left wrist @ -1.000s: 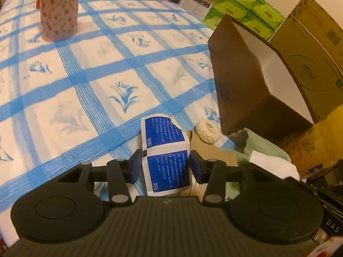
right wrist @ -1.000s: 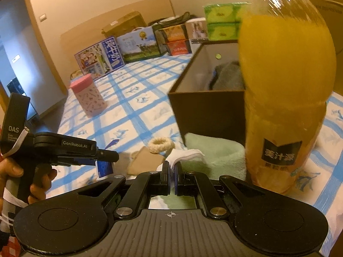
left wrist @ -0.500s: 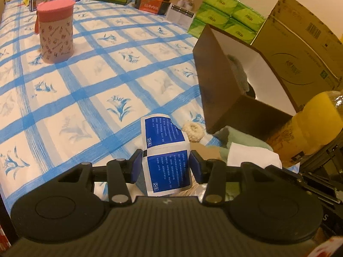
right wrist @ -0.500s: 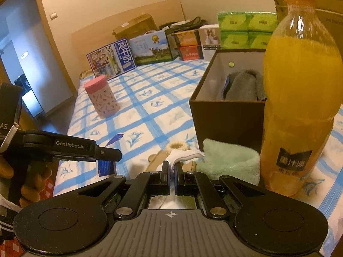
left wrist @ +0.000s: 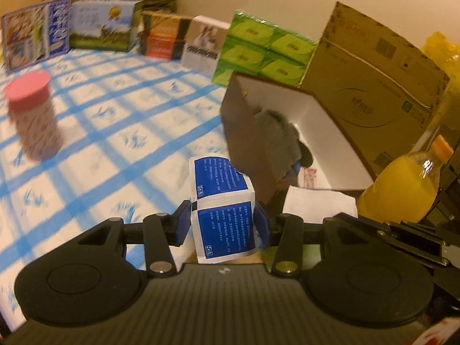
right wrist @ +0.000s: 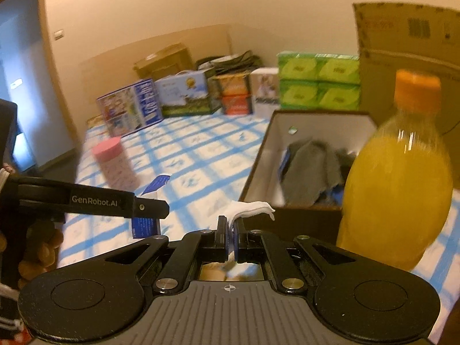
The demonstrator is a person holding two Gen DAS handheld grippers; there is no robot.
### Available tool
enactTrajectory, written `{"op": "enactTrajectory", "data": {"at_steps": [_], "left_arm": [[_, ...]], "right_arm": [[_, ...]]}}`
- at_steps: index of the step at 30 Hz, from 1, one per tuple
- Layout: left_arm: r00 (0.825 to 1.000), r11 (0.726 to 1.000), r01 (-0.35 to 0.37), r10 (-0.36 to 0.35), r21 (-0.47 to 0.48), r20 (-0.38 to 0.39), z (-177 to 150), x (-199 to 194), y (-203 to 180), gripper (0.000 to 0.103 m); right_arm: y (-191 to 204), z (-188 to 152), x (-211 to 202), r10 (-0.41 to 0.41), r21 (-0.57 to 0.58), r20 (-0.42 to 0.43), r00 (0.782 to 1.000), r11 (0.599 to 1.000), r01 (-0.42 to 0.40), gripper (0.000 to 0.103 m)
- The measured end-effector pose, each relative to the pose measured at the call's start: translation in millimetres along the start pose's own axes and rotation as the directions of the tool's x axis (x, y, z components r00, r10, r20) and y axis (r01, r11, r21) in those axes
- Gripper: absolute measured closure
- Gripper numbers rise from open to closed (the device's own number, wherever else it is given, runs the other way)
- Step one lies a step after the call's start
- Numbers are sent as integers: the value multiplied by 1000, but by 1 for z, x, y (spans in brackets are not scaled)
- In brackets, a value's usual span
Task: Organize soft objects
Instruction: 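Carry the blue packet and white tissue over the box with both tools, then open the right tool to drop the tissue while the left tool drops the packet into the box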
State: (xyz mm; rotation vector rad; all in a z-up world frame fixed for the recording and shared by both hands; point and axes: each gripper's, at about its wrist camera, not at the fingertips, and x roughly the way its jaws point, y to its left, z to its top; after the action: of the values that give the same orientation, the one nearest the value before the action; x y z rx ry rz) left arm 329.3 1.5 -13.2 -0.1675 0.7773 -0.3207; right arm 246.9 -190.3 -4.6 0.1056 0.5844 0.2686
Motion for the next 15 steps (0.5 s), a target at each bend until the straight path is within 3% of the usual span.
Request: {"op": "enactTrajectory", "data": {"at_steps": [3,8,15], "left_arm": [[999,999,36,-36,33,16,18,10,-8,60],[996,994,82,-85,72,34,45,28,-16,60],[992,988,120,-123,94,27,57,46,-15,60]], "right_arm": [[7,13,8,-116,-3,37,992,993,117,100],[15,27,33,-271,0,63,960,962,272,100],[11,32,69,-406,4,100,908,913,408,99]]}}
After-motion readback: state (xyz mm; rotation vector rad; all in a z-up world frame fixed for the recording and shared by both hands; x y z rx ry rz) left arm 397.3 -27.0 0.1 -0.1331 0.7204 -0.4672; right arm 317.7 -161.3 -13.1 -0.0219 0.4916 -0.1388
